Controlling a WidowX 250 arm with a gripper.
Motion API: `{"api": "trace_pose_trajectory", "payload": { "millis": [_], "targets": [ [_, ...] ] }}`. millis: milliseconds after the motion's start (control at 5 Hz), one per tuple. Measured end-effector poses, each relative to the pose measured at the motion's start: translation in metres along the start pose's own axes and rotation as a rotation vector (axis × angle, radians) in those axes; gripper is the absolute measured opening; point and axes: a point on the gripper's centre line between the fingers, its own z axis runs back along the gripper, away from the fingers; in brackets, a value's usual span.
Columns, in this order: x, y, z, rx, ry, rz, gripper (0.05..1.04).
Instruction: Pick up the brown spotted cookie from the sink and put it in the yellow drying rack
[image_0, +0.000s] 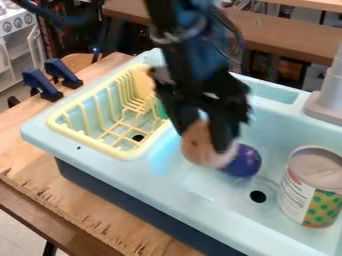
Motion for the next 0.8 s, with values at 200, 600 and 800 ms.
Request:
{"api": "trace_pose_trajectory", "payload": {
  "millis": [200, 600, 800],
  "targets": [
    [-0.007, 0.026, 0.013, 0.034, 0.017, 0.047, 0.698],
    [-0.008, 0.090, 0.025, 0.120, -0.111, 0.164, 0.698],
    [-0.002, 0.109, 0.023, 0.139, -0.168, 0.206, 0.698]
  ]
}}
